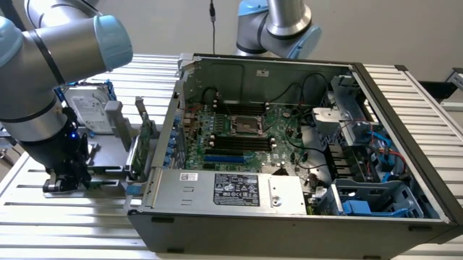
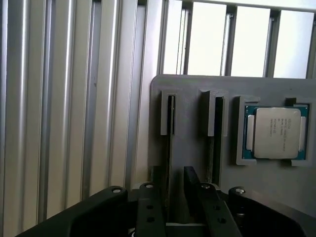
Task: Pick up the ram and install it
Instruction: 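Pick up the ram and move it above insertion slot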
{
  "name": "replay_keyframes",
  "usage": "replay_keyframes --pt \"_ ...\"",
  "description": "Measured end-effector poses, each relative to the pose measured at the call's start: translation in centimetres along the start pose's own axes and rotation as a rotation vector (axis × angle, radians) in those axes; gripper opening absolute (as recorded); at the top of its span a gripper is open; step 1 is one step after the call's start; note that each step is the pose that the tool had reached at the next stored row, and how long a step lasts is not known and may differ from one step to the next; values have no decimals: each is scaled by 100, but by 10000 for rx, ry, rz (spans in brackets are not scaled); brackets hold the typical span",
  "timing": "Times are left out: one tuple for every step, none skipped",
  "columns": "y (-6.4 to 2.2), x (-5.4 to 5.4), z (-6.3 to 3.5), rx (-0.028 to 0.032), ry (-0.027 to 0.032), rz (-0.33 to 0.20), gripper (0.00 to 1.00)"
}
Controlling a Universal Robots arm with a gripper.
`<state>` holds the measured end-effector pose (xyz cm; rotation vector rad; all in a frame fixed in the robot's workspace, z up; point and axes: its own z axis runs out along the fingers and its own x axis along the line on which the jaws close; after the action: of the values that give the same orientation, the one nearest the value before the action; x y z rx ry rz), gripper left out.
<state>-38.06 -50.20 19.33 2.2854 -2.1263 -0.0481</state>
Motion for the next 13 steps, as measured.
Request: replay_keyframes --pt "0 1 0 0 -17 -1 31" --pt "-1 2 0 2 -34 -1 24" --pt "-2 3 0 4 -49 -2 24" --pt "-2 4 0 5 -64 -2 24" --pt "-2 5 0 6 -76 -3 24" --pt "-2 6 0 7 -88 -4 24" --pt "-2 6 1 9 -96 -3 24" --pt "-2 6 1 10 -103 -3 15" --pt "-2 6 1 9 -104 -3 15" --pt "-2 7 0 9 -104 -3 15" --pt "-2 7 0 8 -104 -4 14" --pt "-2 7 0 8 -104 -4 14" --pt "-2 7 0 7 -104 -4 14"
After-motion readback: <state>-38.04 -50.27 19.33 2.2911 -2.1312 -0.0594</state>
